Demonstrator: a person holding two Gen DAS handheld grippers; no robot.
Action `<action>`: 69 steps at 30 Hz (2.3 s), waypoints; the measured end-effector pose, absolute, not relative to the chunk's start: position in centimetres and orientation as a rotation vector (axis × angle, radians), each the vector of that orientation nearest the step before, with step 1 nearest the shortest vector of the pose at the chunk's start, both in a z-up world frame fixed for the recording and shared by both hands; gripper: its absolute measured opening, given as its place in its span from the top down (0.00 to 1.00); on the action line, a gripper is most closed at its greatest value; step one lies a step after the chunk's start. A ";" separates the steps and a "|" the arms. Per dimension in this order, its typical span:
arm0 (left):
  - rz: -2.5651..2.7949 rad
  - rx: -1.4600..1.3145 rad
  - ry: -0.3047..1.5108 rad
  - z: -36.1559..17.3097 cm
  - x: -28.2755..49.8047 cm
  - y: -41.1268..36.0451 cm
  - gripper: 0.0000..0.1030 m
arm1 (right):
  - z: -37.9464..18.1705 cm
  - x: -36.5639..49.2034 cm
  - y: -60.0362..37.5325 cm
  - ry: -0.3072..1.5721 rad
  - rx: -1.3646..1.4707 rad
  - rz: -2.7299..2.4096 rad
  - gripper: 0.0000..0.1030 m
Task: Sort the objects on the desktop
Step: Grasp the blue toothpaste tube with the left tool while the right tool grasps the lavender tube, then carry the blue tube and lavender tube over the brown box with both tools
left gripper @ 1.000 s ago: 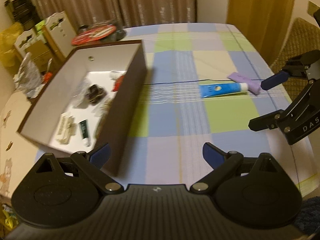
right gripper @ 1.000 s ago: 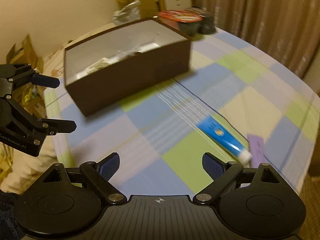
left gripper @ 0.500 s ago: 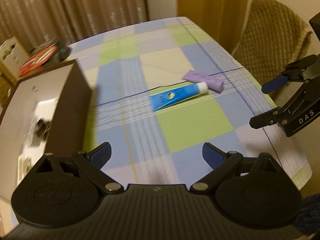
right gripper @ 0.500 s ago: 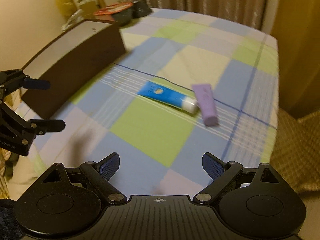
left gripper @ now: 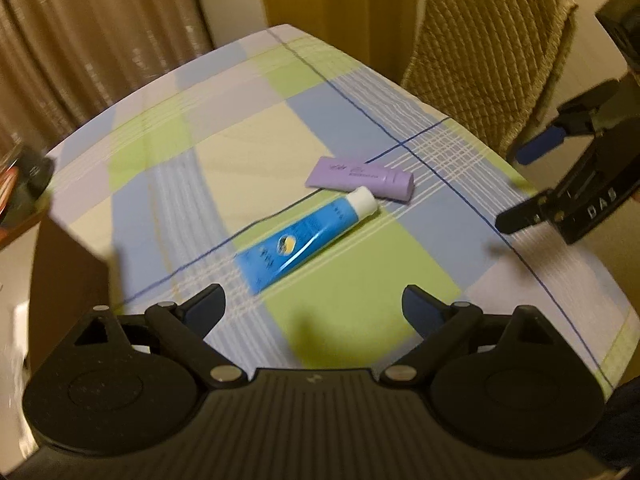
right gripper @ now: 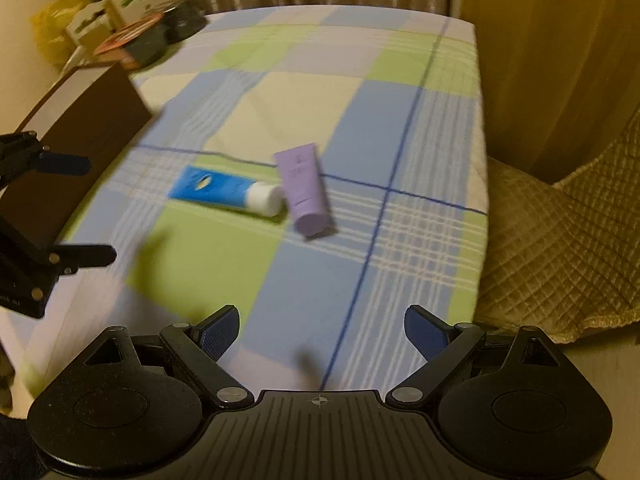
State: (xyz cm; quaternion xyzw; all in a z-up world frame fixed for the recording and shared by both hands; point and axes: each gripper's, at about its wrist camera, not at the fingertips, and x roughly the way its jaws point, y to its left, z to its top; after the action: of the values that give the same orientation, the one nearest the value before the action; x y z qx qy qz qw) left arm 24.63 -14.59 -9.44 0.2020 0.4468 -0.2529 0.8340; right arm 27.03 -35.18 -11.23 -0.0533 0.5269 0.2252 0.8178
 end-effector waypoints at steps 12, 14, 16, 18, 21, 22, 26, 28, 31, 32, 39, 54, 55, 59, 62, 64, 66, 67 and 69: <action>-0.714 0.548 0.953 -13.8 31.0 -18.3 0.15 | -13.0 32.0 -36.6 1.160 -0.049 0.420 0.11; -0.754 0.555 0.959 -14.4 31.9 -18.7 0.15 | -13.3 32.4 -36.9 1.167 -0.042 0.410 0.11; -0.780 0.572 0.969 -15.1 32.6 -19.0 0.19 | -13.5 32.7 -37.2 1.174 -0.035 0.399 0.11; -0.805 0.582 0.984 -15.9 33.1 -19.2 0.29 | -13.6 33.0 -37.5 1.178 -0.025 0.391 0.11; -0.830 0.576 1.012 -16.9 33.9 -19.3 0.43 | -13.7 33.3 -37.6 1.179 -0.018 0.386 0.11; -0.839 0.572 1.021 -17.2 34.0 -19.2 0.45 | -13.7 33.5 -37.6 1.179 -0.017 0.387 0.11; -0.846 0.551 1.050 -17.8 34.3 -18.6 0.61 | -13.7 34.3 -37.1 1.172 -0.012 0.399 0.11; -0.823 0.498 1.087 -17.8 34.5 -17.9 0.68 | -13.7 34.7 -36.6 1.166 -0.014 0.410 0.11; -0.741 0.438 1.131 -17.7 34.0 -16.3 0.71 | -13.7 35.4 -35.8 1.154 -0.008 0.442 0.11; -0.709 0.423 1.146 -17.7 33.7 -15.7 0.71 | -13.7 35.6 -35.5 1.153 -0.009 0.458 0.11; -0.578 0.294 1.212 -17.4 32.0 -11.5 0.70 | -14.5 36.5 -32.5 1.155 -0.079 0.547 0.11; -0.532 0.291 1.163 -16.7 32.0 -12.5 0.74 | -17.0 37.2 -28.1 1.150 -0.228 0.624 0.39; -0.523 0.299 1.163 -16.7 31.6 -12.3 0.74 | -17.2 37.1 -28.1 1.140 -0.227 0.621 0.39; -0.483 0.287 1.168 -16.6 30.0 -11.5 0.75 | -17.4 35.5 -27.0 1.076 -0.377 0.606 0.71; -0.468 0.273 1.176 -16.4 29.0 -10.9 0.75 | -17.3 34.7 -27.0 1.117 -0.349 0.645 0.71; -0.466 0.261 1.173 -16.1 28.3 -10.5 0.76 | -17.3 34.0 -27.1 1.142 -0.307 0.666 0.71; -0.461 0.245 1.163 -15.4 27.5 -10.0 0.76 | -17.1 33.5 -27.4 1.182 -0.221 0.693 0.72; -0.458 0.237 1.157 -15.1 27.3 -9.8 0.76 | -16.9 33.1 -27.5 1.189 -0.190 0.704 0.72; -0.449 0.225 1.141 -14.3 26.5 -9.2 0.76 | -16.1 32.3 -27.4 1.184 -0.166 0.728 0.72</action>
State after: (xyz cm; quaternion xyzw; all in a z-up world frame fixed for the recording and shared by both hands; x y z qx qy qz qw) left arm 26.48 -9.18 -14.32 0.1052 0.5344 -0.2103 0.8119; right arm 32.29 -27.43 -16.08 -0.0765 0.5449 0.3350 0.7648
